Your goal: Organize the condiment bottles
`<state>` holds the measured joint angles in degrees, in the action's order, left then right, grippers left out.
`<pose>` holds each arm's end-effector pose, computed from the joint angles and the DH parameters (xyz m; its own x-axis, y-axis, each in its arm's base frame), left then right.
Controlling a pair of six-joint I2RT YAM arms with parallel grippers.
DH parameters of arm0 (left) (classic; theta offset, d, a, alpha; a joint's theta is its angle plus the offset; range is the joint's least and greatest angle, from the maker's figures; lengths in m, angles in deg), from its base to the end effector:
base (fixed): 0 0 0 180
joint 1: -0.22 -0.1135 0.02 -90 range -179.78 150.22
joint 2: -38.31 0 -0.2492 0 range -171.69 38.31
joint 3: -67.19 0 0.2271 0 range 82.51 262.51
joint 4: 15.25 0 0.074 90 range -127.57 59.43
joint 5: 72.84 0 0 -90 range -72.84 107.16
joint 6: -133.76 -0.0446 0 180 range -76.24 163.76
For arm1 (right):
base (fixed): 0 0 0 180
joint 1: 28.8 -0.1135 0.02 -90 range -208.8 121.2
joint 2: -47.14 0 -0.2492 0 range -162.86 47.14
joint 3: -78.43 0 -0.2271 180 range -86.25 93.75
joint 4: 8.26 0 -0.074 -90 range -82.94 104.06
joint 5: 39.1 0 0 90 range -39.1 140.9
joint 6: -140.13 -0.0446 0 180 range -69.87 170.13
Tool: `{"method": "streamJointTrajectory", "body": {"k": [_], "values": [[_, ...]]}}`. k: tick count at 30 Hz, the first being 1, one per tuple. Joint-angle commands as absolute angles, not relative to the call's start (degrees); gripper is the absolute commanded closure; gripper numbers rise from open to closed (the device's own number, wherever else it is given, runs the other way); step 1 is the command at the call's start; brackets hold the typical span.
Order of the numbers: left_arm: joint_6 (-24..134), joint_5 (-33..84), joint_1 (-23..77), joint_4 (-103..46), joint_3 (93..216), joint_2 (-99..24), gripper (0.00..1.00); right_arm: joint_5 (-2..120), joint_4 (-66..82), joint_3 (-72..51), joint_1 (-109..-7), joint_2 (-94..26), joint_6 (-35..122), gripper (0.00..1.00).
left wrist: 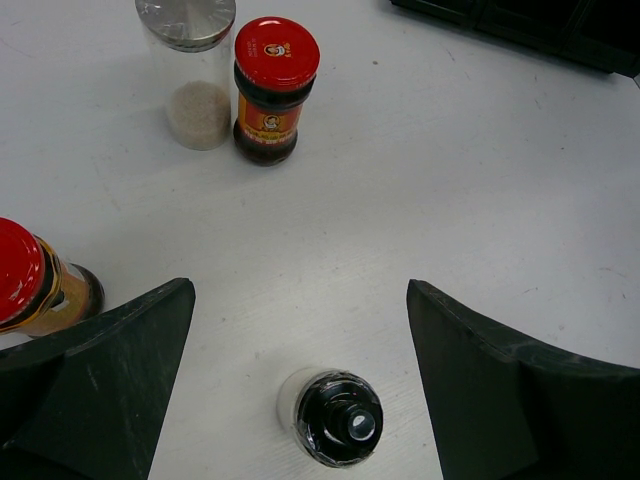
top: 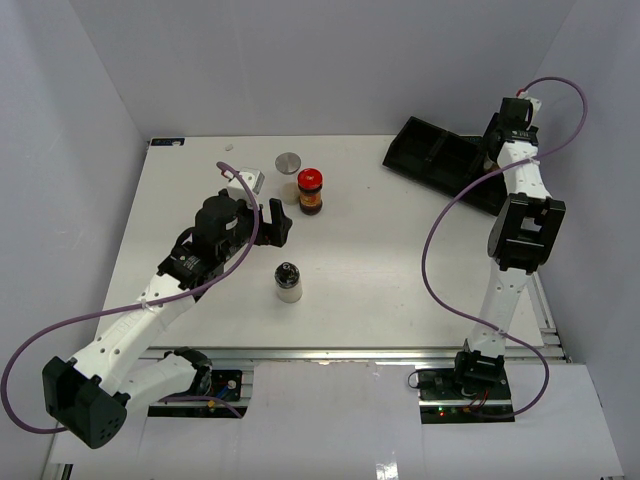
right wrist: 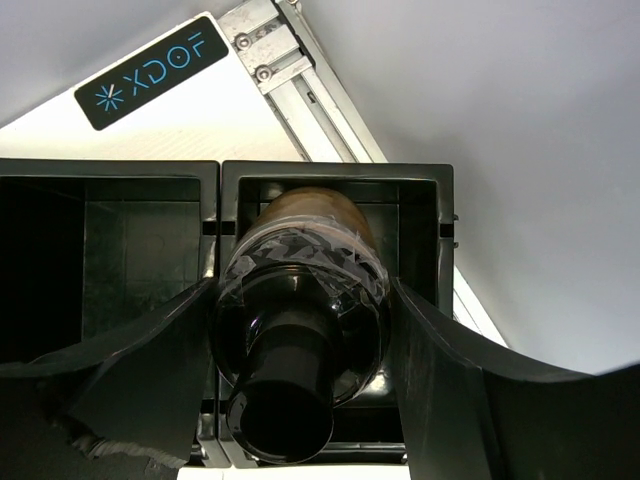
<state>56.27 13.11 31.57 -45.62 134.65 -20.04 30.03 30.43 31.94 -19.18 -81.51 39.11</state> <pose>0.1928 -0.1138 0.3186 -0.4025 -0.0078 -0.9154 0.3847 0.9059 -0.1769 0.4884 -0.0989 0.2630 -0.4532 0.2580 -0.8533 0.5446 0.8379 -0.0359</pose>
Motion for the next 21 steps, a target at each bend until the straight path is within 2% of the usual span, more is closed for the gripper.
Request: {"method": "streamJointTrajectory", "body": {"k": [1, 3, 10, 21], "values": [[56.24, 13.30, 31.77, -46.30, 136.91, -19.61, 0.02, 28.52, 24.25, 31.22, -19.04, -81.39, 38.42, 0.82], [56.24, 13.27, 31.77, -46.30, 136.80, -19.56, 0.02, 29.97, 23.90, 30.83, -18.96, -81.77, 38.26, 0.78], [56.15, 13.03, 31.77, -46.48, 136.65, -19.26, 0.02, 30.85, 23.84, 30.64, -18.96, -82.32, 36.07, 0.43], [56.06, 13.37, 31.86, -46.57, 136.82, -18.93, 0.02, 30.26, 25.70, 32.21, -19.03, -84.07, 36.03, 0.31]]}}
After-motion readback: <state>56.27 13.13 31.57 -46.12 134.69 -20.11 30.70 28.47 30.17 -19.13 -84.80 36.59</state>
